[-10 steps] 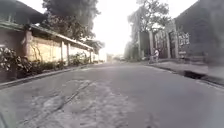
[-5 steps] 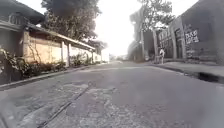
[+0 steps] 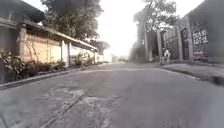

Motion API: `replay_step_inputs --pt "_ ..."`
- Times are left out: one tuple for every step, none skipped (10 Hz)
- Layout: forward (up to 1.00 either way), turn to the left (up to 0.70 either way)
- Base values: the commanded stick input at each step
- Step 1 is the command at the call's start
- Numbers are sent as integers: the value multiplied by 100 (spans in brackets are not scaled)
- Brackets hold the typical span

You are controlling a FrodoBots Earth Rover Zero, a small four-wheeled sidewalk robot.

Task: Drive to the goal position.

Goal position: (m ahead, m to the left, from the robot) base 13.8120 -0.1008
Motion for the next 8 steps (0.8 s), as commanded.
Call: replay_step_inputs --pt "100 0" --pt "100 0" --pt "100 0" --pt "100 0" --pt "100 0" --pt "100 0" --pt "100 0" --pt "100 -36"
